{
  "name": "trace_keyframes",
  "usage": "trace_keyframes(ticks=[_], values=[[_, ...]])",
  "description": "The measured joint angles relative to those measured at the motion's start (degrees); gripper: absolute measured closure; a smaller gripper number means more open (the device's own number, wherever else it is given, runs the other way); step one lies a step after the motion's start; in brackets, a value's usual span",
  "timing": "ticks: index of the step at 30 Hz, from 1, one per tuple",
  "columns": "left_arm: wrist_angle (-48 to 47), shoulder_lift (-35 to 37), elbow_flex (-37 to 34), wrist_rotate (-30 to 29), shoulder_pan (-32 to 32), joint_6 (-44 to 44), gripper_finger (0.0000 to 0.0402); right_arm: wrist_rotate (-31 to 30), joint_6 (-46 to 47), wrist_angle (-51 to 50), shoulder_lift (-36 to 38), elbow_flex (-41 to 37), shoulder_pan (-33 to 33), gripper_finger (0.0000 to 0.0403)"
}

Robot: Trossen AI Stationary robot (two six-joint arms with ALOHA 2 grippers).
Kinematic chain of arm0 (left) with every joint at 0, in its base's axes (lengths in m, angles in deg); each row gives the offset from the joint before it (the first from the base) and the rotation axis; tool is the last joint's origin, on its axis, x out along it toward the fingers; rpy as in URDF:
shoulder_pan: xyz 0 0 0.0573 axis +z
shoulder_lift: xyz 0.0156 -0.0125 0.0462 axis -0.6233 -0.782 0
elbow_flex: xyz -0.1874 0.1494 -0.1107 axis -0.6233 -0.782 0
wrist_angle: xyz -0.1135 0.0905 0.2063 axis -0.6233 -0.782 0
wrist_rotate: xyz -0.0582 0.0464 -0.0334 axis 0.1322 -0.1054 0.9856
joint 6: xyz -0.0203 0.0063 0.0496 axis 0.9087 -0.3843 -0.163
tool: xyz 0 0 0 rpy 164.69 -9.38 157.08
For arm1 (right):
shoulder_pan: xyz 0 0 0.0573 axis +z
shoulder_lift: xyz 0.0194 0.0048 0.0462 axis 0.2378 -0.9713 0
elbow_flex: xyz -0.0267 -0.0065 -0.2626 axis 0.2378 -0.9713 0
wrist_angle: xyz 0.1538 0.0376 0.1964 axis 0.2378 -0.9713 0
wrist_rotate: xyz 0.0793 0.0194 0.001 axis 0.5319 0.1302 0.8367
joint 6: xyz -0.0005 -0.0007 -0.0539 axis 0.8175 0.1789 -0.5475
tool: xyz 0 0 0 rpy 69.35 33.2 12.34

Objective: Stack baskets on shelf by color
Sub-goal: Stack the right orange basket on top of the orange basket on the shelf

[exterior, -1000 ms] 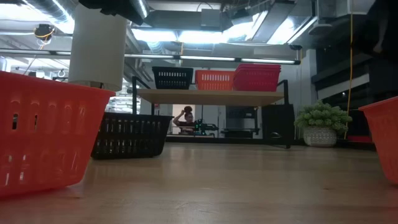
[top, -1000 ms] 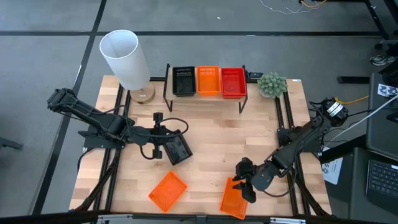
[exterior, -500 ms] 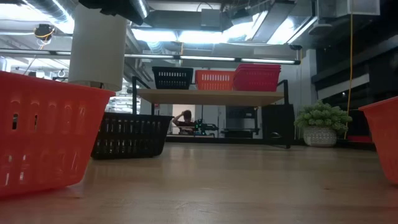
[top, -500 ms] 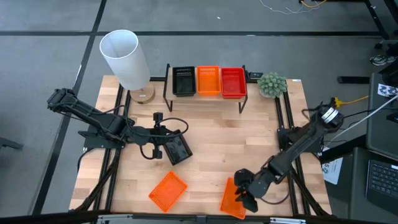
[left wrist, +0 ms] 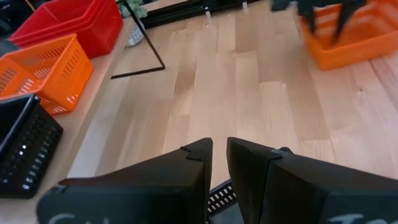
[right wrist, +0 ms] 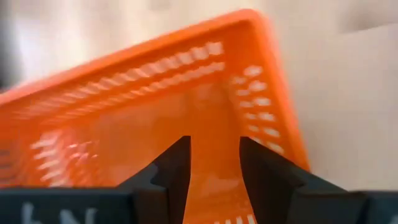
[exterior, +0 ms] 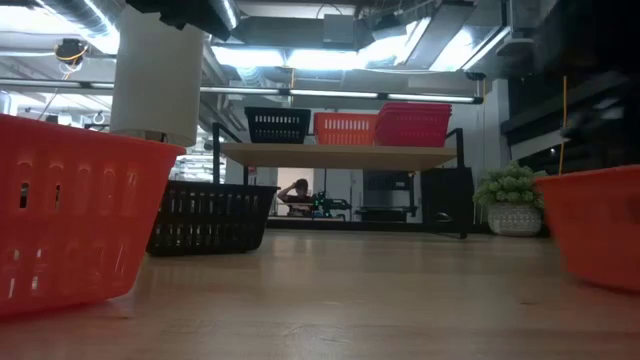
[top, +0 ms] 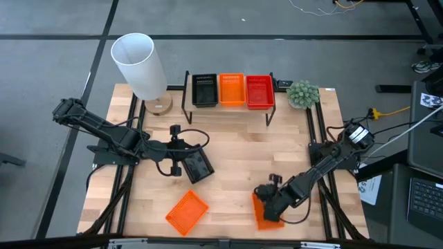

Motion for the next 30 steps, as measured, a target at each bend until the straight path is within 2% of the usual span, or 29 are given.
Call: trace_keyframes(ticks=[4, 9, 12, 15, 18, 22, 24, 30], values=[[-0.1, 0.0, 0.0, 0.0, 0.0, 0.7, 0.0360, -10.0, -5.4, -6.3, 0.1, 0.4, -2.6, 0.0264], [-0.1, 0.0, 0.0, 0.0, 0.0, 0.7, 0.0360, -27.2, -8.7, -8.7, 0.1, 0.4, -7.3, 0.0264], [-0.1, 0.0, 0.0, 0.0, 0.0, 0.7, 0.0360, -31.4, -10.2, -9.8, 0.1, 1.1, -9.8, 0.0264], [-0.1, 0.0, 0.0, 0.0, 0.0, 0.7, 0.0360, -29.9, -10.2, -12.4, 0.1, 4.3, -11.0, 0.0264], [-0.1, 0.0, 0.0, 0.0, 0.0, 0.7, 0.0360, -23.9, -13.1, -16.1, 0.1, 9.9, -11.1, 0.0264], [-0.1, 0.0, 0.0, 0.0, 0.0, 0.8, 0.0360, -6.1, -17.9, -18.7, 0.2, 17.0, -9.3, 0.0264], [-0.2, 0.0, 0.0, 0.0, 0.0, 0.8, 0.0360, 0.0, -19.1, -18.6, 0.2, 18.5, -8.0, 0.0264], [-0.2, 0.0, 0.0, 0.0, 0.0, 1.1, 0.0360, 1.4, -19.1, -20.6, 0.2, 16.1, -3.0, 0.0264]])
